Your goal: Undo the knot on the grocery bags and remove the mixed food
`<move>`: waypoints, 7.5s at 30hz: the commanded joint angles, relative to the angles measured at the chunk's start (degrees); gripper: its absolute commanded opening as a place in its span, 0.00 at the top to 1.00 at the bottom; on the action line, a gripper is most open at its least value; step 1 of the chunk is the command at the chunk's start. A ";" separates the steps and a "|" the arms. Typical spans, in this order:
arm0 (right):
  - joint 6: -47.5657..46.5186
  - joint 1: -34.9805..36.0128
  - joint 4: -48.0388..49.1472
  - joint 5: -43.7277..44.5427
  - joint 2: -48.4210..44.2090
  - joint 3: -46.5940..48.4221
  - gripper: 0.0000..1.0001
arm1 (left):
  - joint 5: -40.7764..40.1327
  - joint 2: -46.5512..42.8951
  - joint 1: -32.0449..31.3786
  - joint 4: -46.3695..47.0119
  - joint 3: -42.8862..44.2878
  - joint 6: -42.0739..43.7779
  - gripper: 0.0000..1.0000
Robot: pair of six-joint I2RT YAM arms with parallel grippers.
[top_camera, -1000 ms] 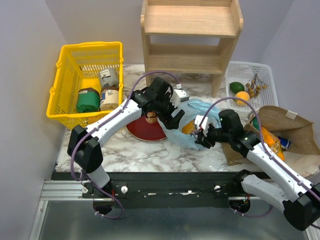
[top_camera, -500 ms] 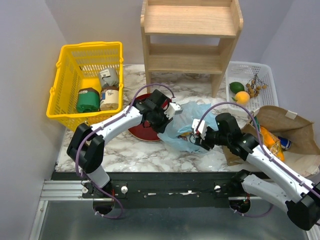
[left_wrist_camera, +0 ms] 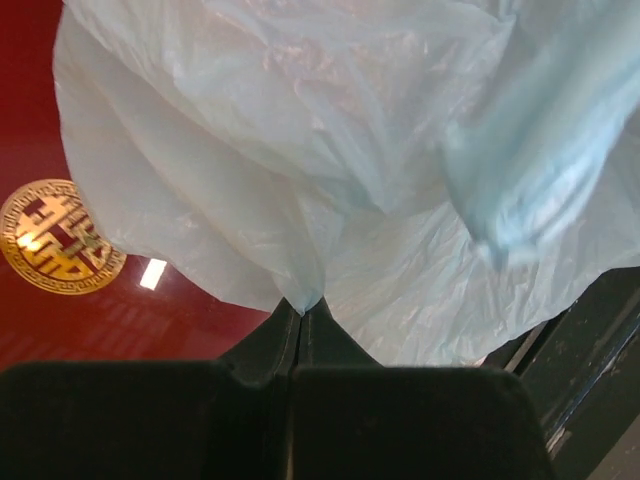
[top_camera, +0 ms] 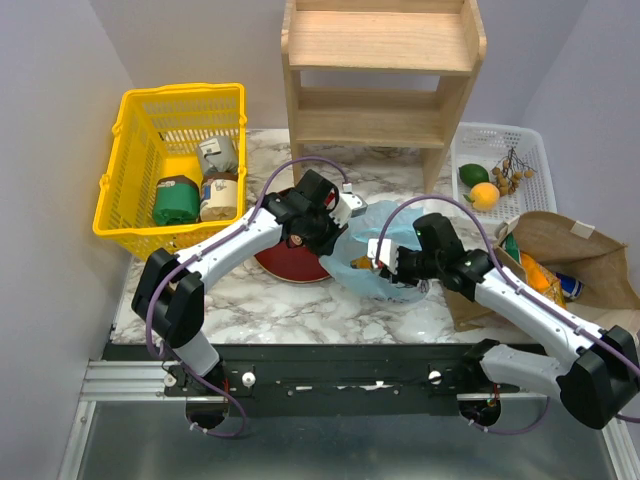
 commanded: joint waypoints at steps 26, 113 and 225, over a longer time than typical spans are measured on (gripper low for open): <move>-16.20 0.26 18.24 2.05 29.50 3.49 0.50 | 4.04 -0.31 2.35 0.77 2.25 -0.80 1.00; 47.69 5.70 -1.89 11.81 50.23 60.27 1.00 | -11.87 -29.31 16.41 -7.75 2.25 6.41 0.02; 11.05 -26.20 -60.95 4.10 -4.71 29.50 1.00 | 0.54 -2.40 -2.40 -5.30 21.85 2.90 1.00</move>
